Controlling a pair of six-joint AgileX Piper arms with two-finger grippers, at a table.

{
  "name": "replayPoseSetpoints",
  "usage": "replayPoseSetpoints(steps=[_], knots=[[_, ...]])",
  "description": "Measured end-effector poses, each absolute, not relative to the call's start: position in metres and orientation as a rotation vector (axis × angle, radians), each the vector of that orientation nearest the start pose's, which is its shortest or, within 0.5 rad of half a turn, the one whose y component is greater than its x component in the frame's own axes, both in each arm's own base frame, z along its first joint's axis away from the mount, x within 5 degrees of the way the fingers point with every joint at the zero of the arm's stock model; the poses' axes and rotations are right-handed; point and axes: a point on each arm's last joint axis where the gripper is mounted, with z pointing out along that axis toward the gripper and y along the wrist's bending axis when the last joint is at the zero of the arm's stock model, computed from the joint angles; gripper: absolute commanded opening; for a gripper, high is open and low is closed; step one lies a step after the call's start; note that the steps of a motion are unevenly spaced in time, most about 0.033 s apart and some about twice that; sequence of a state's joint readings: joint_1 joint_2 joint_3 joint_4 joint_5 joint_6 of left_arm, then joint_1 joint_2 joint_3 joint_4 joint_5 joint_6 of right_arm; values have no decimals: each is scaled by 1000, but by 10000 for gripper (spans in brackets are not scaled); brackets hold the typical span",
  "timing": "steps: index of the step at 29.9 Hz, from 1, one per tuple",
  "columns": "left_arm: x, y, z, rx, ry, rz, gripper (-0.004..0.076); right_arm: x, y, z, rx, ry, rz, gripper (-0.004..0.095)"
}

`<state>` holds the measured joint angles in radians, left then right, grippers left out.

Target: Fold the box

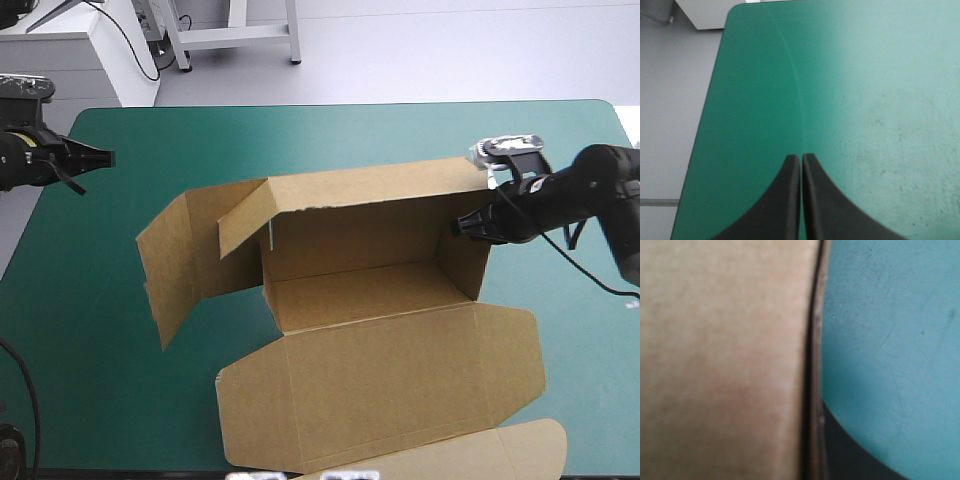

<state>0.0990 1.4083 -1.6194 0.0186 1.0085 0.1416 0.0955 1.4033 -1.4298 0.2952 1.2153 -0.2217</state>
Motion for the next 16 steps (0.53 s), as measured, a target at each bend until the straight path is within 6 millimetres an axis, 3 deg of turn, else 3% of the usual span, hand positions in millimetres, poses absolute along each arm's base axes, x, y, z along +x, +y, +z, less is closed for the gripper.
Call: replayPoseSetpoints(steps=[7,16], knots=[[290,27,439,90,2340,112,-2,321,72,328,-360,2718,354,25],[289,23,439,137,2349,68,-3,355,78,307,-275,2639,388,28]])
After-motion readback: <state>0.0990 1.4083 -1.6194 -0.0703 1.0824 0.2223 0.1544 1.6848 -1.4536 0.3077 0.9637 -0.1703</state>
